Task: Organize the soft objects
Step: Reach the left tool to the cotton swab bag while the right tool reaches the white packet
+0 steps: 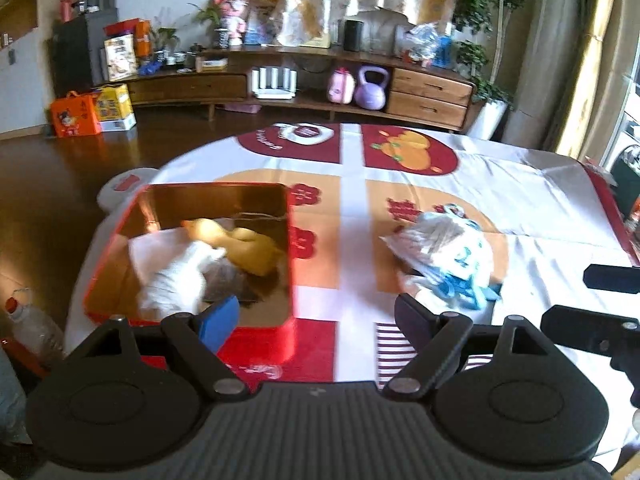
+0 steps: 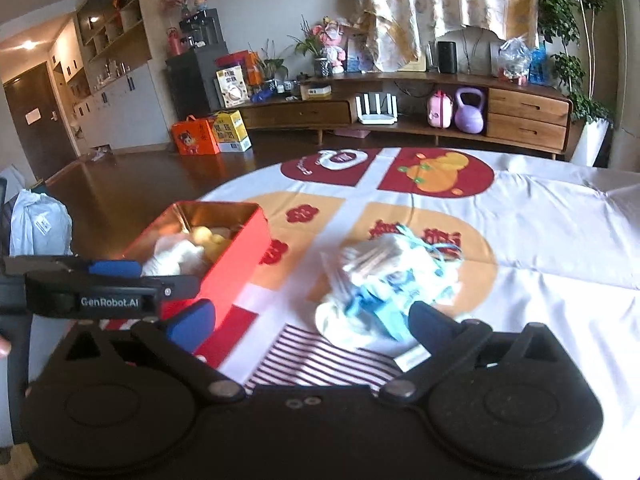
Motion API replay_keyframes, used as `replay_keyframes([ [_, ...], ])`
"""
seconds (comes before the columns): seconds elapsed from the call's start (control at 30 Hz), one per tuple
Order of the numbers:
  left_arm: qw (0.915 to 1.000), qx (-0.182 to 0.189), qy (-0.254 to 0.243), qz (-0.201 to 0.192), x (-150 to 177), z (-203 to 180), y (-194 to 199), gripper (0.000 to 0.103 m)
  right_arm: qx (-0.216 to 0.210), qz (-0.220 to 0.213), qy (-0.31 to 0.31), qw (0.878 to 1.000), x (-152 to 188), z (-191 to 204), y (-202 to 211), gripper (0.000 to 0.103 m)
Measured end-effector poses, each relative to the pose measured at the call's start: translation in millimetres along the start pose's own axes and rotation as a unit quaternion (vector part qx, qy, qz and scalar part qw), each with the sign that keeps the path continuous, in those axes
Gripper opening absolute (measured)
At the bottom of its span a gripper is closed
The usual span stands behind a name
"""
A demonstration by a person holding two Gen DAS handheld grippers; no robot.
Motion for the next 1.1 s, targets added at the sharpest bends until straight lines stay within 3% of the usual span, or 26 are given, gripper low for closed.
replay_keyframes([
  [0.4,0.9985,0.029,-0.045,0.003,-5.0,-57.7,-22.4,0.085,0.025,0.026,0.012,0.999,31.1,-46.0,-3.8,0.101],
  [0.63,0.9945,0.07,-0.074,0.024,-19.7,-86.7,-54.8,0.085,0.029,0.037,0.002,0.999,38.9,-68.5,-15.8,0.101],
  [0.87,0.9892,0.078,-0.118,0.038,-32.6,-107.8,-92.4,0.085,0.04,0.053,-0.019,0.998,40.8,-92.3,-38.5,0.1],
  [1.1,0.9885,0.069,-0.119,0.062,-38.5,-109.8,-131.4,0.085,0.052,0.072,-0.038,0.995,46.9,-107.6,-65.9,0.098],
])
Point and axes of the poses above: each gripper's, at about its wrist camera, not at the fingertips, and y roughly against the way its jaws point, z to its left, x to its underside, the point moved 8 cm from there along -y, roughly the way its jaws point, and after that the axes turned 2 degrees about y, right-handed, at the moved point
